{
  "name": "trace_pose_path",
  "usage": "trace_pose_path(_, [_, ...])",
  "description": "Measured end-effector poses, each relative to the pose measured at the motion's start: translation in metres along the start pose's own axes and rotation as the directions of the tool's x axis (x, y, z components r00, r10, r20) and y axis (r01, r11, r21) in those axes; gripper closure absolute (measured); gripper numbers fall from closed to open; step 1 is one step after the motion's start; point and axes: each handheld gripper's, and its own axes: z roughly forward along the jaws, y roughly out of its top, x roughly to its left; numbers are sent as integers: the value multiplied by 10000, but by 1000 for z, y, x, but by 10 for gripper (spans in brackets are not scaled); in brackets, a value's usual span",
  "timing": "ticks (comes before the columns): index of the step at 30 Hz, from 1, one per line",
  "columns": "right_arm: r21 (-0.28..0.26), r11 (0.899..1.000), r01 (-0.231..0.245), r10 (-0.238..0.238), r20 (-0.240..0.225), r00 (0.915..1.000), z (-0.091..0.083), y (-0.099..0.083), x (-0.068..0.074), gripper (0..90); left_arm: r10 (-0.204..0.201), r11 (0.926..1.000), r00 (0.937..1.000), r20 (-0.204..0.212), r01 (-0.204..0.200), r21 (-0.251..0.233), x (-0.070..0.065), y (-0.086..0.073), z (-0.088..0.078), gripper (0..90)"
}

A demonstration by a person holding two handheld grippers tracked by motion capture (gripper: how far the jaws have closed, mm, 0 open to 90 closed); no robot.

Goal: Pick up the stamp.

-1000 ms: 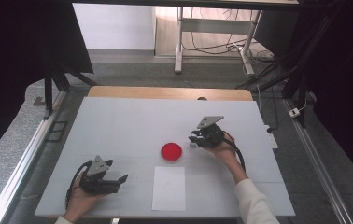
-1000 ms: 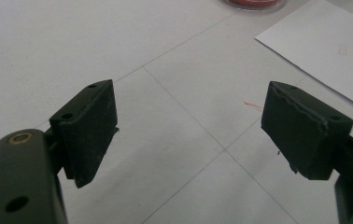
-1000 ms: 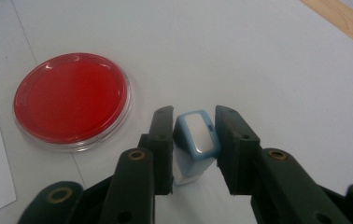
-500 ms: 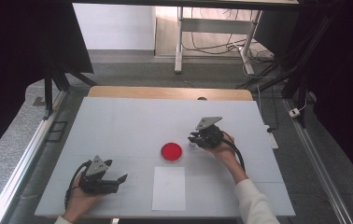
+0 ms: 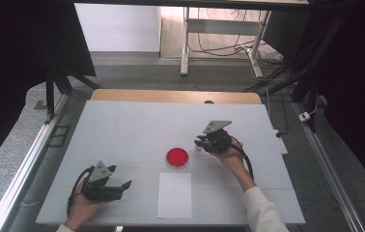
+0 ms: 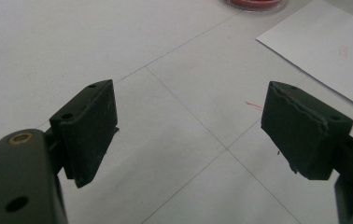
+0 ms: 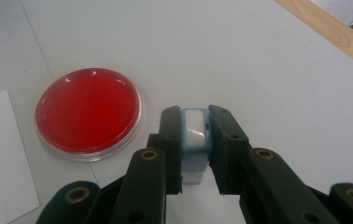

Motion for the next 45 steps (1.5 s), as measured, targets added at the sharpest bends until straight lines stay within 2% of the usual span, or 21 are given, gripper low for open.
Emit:
trace_pose_path(12, [-407, 9961, -781, 775, -164, 9969, -11, 1, -3, 751, -17, 10000, 10000, -12, 17, 0, 0, 0, 0, 185])
trace_pose_path(14, [-549, 9944, -908, 891, -317, 9955, -14, 1, -2, 751, -31, 10000, 10000, -10, 30, -18, 0, 0, 0, 185])
trace_pose_path(20, [-969, 9906, -969, 947, -270, 9951, -29, 1, 5, 751, -11, 10000, 10000, -4, 11, -18, 0, 0, 0, 185])
trace_pose_path(22, [-953, 9912, -917, 901, -205, 9957, -33, 0, 7, 751, -5, 10000, 10000, -3, 5, -27, 0, 0, 0, 185])
trace_pose_path(31, [-1396, 9833, -1166, 1139, -274, 9931, -46, -1, 15, 751, -22, 10000, 10000, -27, 22, -36, -1, 1, 1, 185])
trace_pose_path(34, [-1616, 9774, -1360, 1316, -381, 9906, -49, -1, 18, 751, -28, 10000, 10000, -17, 28, -10, -1, 1, 1, 185])
trace_pose_path(45, [-1946, 9704, -1431, 1393, -331, 9897, -60, -3, 28, 751, 5, 10000, 10000, -52, -5, -25, -1, 1, 1, 186])
